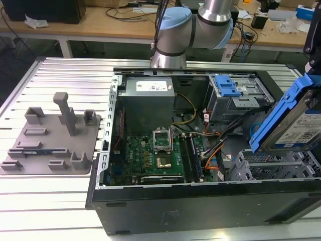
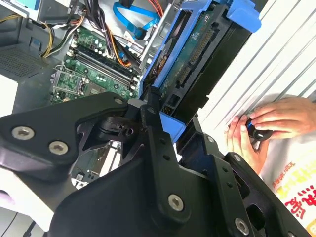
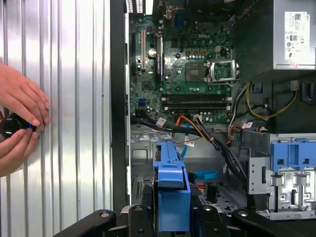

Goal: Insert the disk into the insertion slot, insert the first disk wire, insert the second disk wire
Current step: 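Insert the disk into the insertion slot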

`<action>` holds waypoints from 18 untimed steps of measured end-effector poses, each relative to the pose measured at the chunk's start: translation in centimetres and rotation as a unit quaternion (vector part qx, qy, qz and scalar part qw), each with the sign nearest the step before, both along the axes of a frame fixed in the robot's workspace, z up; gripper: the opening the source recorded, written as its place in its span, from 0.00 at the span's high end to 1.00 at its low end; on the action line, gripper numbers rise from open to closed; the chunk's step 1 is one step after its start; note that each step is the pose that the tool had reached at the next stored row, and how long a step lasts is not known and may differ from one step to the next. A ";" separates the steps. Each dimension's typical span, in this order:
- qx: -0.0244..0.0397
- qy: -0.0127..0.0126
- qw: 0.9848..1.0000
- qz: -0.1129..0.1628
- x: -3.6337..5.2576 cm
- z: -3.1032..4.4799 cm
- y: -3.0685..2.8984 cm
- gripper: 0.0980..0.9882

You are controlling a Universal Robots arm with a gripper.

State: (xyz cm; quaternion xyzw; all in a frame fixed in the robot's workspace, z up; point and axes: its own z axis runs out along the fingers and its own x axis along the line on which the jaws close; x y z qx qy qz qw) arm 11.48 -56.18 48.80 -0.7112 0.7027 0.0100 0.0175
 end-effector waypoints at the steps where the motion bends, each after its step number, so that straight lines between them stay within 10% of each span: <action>1: 0.000 0.000 1.000 0.001 0.04 -0.01 0.03 0.70; 18: 0.000 0.000 1.000 0.010 0.47 -0.74 0.60 0.70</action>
